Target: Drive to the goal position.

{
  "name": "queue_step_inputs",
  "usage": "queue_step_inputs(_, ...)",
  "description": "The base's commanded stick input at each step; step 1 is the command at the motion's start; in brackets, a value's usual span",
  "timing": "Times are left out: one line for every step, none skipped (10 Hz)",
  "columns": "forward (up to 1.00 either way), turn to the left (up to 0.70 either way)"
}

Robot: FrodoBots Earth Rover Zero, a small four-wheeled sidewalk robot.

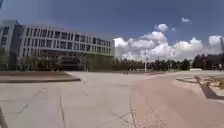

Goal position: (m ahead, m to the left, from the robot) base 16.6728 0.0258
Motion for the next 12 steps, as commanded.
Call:
queue_step_inputs(1.0, 0.0)
queue_step_inputs(1.0, 0.0)
queue_step_inputs(1.0, 0.0)
queue_step_inputs(1.0, 0.0)
queue_step_inputs(1.0, 0.0)
queue_step_inputs(1.0, 0.0)
queue_step_inputs(1.0, 0.0)
queue_step_inputs(1.0, 0.0)
queue_step_inputs(1.0, 0.0)
queue_step_inputs(1.0, 0.0)
queue_step_inputs(1.0, 0.0)
queue_step_inputs(1.0, 0.0)
